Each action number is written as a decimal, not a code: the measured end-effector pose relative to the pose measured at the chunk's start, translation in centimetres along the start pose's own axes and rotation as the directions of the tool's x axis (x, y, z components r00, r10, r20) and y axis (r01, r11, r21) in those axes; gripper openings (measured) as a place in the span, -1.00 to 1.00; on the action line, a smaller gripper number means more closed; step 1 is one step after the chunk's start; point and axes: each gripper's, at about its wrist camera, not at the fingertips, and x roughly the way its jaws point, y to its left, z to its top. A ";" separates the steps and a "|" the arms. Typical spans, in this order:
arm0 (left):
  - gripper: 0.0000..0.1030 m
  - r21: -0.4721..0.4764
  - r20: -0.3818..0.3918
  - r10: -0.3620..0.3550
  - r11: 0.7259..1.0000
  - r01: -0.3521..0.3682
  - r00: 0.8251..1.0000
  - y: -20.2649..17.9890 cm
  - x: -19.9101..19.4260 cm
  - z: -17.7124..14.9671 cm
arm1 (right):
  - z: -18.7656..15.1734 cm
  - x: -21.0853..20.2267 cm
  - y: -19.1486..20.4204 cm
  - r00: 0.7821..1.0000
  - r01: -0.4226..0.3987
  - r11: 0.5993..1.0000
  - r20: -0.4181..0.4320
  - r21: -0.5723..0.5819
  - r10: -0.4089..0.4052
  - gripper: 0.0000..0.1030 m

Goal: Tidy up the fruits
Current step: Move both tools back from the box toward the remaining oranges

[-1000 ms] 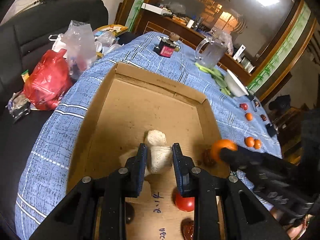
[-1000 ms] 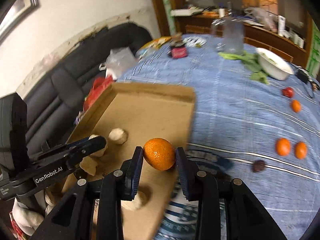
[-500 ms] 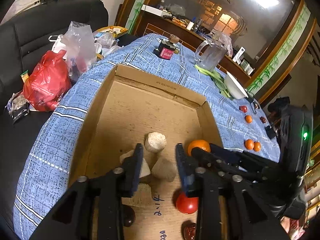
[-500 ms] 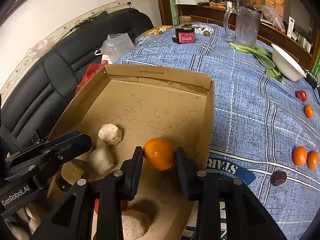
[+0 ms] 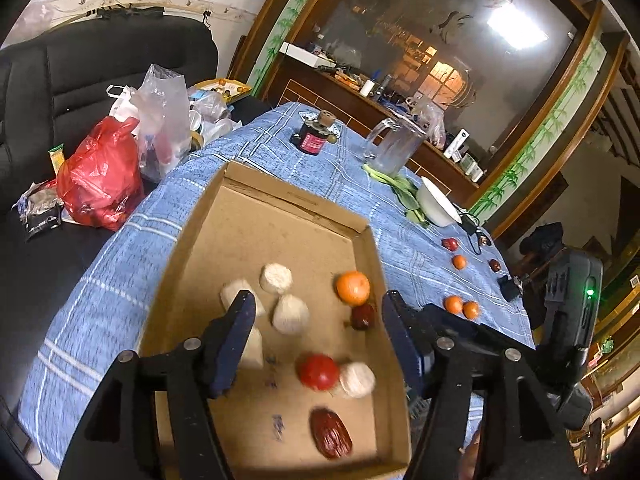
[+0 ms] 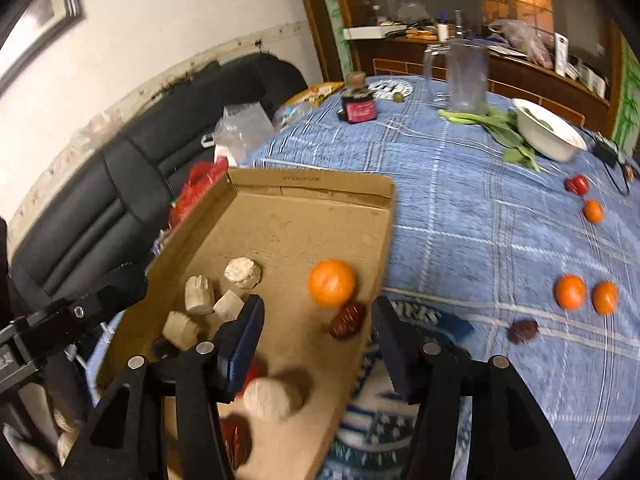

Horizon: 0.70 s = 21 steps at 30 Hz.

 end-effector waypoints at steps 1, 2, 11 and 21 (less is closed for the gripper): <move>0.28 0.001 0.001 0.001 1.000 -0.001 1.000 -0.2 -0.3 -0.4 | -0.4 -0.7 -0.4 1.000 -0.003 1.000 0.012 0.018 0.003 0.19; 0.30 0.006 0.002 0.002 1.000 -0.002 1.000 -0.6 -0.7 -0.9 | -1.0 -1.7 -1.1 1.000 -0.002 0.999 0.028 0.041 0.001 0.23; 0.34 0.193 -0.035 0.049 0.980 -0.041 0.998 -6.8 -1.0 -4.5 | -5.5 -8.5 -6.9 0.987 0.081 0.977 0.121 0.195 -0.106 0.36; 0.48 0.427 -0.062 0.017 0.904 0.011 0.998 -15.9 -1.1 -9.1 | -9.3 -16.1 -10.5 0.947 0.159 0.950 0.230 0.268 -0.223 0.52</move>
